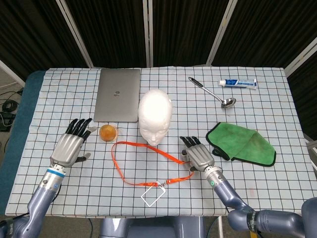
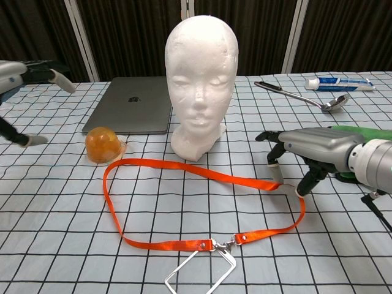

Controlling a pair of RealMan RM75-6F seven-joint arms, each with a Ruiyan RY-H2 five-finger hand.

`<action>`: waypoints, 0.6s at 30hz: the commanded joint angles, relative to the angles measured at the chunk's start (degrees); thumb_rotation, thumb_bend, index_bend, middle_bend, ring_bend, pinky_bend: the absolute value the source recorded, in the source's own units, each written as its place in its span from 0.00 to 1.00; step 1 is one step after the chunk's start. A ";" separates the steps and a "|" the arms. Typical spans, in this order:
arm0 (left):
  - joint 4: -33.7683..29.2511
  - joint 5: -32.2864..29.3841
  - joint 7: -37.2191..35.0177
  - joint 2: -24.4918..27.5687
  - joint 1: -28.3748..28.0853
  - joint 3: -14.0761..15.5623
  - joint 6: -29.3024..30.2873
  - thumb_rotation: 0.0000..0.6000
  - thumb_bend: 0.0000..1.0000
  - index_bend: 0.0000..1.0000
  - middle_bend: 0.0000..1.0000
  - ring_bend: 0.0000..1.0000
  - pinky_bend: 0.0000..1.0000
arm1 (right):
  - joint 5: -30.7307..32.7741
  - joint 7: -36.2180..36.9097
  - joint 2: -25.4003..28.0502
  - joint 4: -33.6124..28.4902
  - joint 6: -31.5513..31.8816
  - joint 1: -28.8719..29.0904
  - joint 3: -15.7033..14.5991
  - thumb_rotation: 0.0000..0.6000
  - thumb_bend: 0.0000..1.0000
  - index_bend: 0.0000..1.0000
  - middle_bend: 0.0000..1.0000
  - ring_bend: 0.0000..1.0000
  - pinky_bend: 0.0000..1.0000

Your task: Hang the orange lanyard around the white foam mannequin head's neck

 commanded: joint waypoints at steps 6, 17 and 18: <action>9.10 -4.99 1.16 -9.38 -9.48 -4.00 -8.73 1.00 0.32 0.35 0.00 0.00 0.00 | -1.10 -0.81 1.67 -2.10 0.07 0.13 -0.13 1.00 0.43 0.69 0.00 0.00 0.00; 21.46 -5.93 -0.17 -18.66 -16.60 -3.71 -14.52 1.00 0.36 0.41 0.00 0.00 0.00 | -0.43 -0.86 1.12 -1.42 -0.75 0.25 -0.21 1.00 0.43 0.69 0.00 0.00 0.00; 22.29 -6.02 -0.34 -19.10 -17.04 -3.51 -15.10 1.00 0.36 0.41 0.00 0.00 0.00 | -0.43 -0.78 1.06 -1.32 -0.81 0.25 -0.20 1.00 0.43 0.69 0.00 0.00 0.00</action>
